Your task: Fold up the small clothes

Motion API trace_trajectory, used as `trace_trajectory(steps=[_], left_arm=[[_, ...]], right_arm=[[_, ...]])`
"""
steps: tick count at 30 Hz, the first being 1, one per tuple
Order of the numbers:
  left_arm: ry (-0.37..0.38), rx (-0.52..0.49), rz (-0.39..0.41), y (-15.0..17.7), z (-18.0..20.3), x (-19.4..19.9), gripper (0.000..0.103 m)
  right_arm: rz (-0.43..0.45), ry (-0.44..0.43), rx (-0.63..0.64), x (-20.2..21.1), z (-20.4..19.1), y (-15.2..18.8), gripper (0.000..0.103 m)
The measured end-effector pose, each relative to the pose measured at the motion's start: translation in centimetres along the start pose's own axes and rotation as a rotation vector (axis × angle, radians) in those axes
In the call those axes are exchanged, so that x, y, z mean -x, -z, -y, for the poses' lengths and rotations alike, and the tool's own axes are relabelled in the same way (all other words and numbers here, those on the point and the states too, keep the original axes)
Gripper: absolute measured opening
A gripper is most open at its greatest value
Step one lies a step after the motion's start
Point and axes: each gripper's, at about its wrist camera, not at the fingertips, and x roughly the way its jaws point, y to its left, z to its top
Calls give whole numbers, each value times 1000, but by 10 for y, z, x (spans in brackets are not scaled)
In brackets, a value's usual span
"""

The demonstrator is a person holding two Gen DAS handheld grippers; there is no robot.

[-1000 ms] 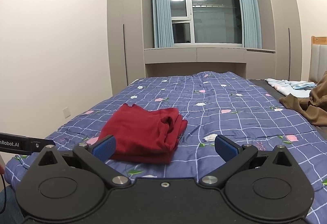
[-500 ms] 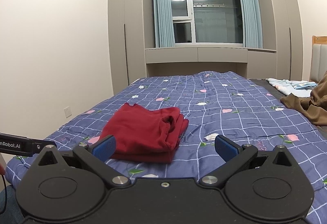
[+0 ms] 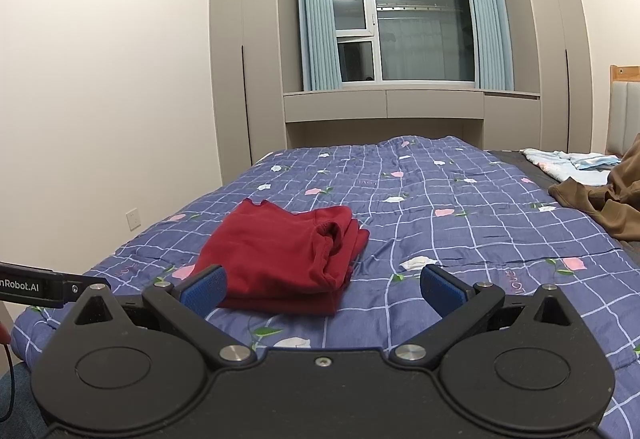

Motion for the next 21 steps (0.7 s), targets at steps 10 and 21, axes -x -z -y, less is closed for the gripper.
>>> trace_trajectory(steps=[10,21], left_arm=[[-1,-3,-17,2,0,-3,102],[-12,-23,-35,2,2,-9,102]], right_arm=[[-12,-6,-6,-2,0,4,102],[-28,-6,-11,-6,3,6,103]])
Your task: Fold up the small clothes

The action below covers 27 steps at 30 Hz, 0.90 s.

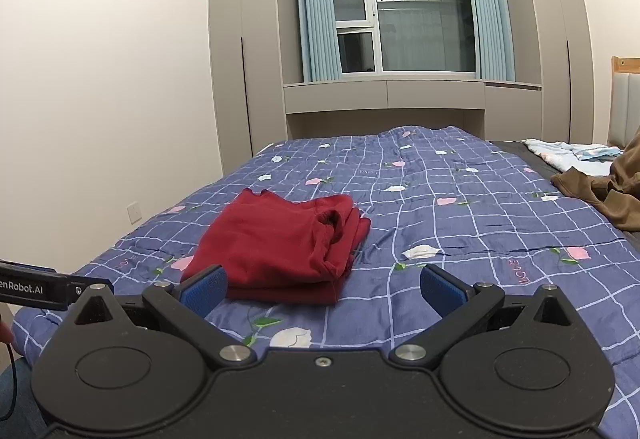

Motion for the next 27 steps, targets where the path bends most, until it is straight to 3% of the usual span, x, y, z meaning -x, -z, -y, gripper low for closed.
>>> trace_trajectory(steps=[7,14,27], left_arm=[[0,2,-14,1,0,-5,102],[-46,-44,-9,2,7,-10,102],[-5,-26,-24,-1,3,-23,102]], right_arm=[[-15,1,0,-4,0,3,102],[-38,3,4,-11,0,5,102],[-81,8,1,-27,3,9,103]])
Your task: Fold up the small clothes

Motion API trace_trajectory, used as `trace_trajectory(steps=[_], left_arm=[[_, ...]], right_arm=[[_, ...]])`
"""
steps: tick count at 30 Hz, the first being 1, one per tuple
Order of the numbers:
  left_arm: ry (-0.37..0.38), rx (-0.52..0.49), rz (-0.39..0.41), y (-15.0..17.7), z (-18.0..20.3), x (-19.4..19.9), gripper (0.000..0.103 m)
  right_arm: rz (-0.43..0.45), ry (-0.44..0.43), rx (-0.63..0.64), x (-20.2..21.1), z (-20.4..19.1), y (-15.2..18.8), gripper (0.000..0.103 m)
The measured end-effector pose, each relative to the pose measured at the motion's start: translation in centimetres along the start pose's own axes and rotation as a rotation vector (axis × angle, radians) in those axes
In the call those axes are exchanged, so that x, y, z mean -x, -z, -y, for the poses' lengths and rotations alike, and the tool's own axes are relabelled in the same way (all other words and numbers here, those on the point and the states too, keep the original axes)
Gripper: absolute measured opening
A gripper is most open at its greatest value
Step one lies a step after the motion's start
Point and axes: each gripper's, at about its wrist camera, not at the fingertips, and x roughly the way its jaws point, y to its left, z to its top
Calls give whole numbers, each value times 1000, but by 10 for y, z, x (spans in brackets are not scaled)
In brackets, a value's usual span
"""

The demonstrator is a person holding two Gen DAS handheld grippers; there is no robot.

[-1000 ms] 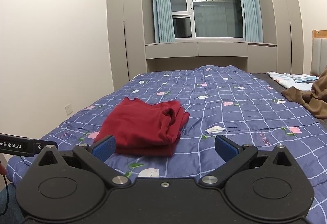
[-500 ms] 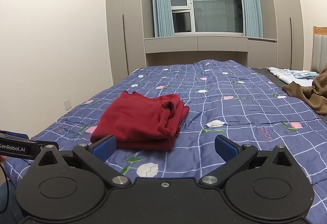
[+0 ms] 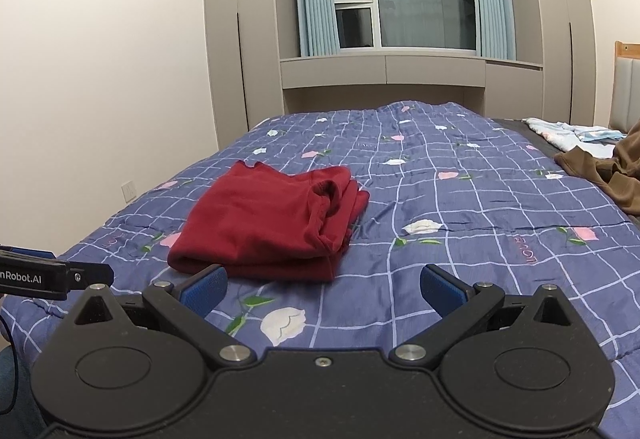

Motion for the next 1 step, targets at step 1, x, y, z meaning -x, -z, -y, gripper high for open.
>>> trace_trajectory(steps=[1], left_arm=[[-3,1,-2,0,0,-1,102]], right_arm=[[-3,0,0,-1,0,0,102]])
